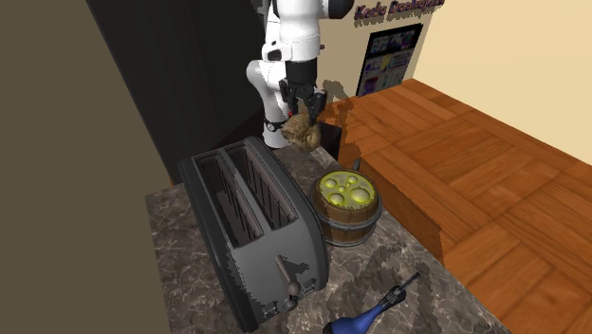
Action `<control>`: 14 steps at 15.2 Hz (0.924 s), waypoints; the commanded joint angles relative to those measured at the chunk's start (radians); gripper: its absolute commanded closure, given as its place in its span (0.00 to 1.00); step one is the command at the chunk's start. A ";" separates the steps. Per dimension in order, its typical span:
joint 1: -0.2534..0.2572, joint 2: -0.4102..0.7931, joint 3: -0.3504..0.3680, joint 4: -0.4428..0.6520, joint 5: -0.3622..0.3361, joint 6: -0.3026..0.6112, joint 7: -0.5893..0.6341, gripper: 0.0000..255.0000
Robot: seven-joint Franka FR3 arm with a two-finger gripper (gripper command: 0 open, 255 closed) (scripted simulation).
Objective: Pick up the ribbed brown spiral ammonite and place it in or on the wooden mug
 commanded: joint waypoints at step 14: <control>-0.018 0.120 0.033 0.282 -0.056 -0.165 0.074 1.00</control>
